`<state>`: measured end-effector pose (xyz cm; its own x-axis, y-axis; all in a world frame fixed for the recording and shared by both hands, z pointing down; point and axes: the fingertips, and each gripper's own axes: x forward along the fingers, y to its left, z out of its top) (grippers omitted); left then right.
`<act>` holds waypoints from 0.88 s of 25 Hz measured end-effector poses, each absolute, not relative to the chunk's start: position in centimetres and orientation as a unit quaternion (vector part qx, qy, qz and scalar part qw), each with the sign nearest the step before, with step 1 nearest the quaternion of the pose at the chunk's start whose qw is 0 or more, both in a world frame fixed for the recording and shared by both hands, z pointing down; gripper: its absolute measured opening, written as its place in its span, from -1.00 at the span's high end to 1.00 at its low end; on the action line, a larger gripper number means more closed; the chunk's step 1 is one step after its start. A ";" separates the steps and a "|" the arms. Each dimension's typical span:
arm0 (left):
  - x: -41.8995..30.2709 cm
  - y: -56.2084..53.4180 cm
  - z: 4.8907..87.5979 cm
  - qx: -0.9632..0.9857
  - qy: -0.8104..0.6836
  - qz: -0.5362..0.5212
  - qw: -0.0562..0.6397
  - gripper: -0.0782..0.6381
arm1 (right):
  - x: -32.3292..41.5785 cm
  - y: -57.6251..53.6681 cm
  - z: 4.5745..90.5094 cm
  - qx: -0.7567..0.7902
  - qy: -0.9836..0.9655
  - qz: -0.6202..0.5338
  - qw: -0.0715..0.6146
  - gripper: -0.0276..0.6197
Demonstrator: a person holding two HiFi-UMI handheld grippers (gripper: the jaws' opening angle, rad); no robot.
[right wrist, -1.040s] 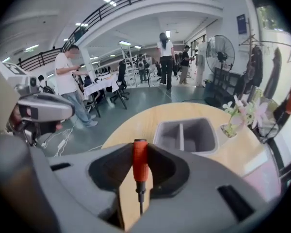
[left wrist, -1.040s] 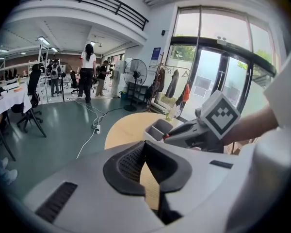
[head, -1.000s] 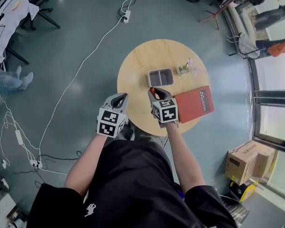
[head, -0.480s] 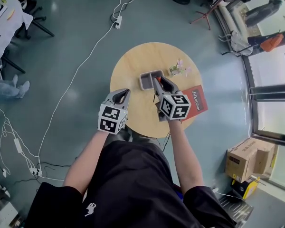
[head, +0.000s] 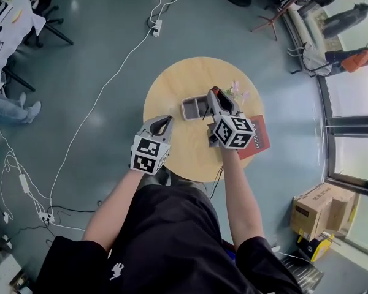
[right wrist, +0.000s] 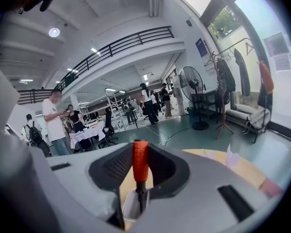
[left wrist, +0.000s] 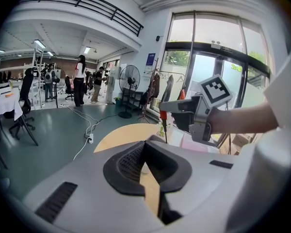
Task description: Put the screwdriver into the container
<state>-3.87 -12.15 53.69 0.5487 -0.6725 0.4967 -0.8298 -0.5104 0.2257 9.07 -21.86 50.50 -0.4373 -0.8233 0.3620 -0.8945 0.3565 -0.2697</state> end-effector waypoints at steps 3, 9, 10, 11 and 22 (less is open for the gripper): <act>-3.9 -12.3 54.1 0.847 -0.444 0.181 0.229 0.77 | 9.5 -22.8 51.2 0.530 -0.816 0.217 0.077 0.62; -4.8 -12.6 54.8 0.838 -0.452 0.191 0.237 0.77 | 9.8 -24.2 53.0 0.539 -0.808 0.226 0.076 0.62; -5.0 -12.7 54.9 0.837 -0.453 0.192 0.240 0.77 | 9.8 -24.3 53.4 0.540 -0.807 0.227 0.079 0.62; -5.2 -12.8 55.1 0.835 -0.455 0.194 0.242 0.77 | 9.7 -24.4 54.0 0.539 -0.806 0.229 0.083 0.62; -5.3 -13.6 55.9 0.835 -0.449 0.201 0.246 0.77 | 9.5 -22.8 57.7 0.530 -0.794 0.254 0.154 0.62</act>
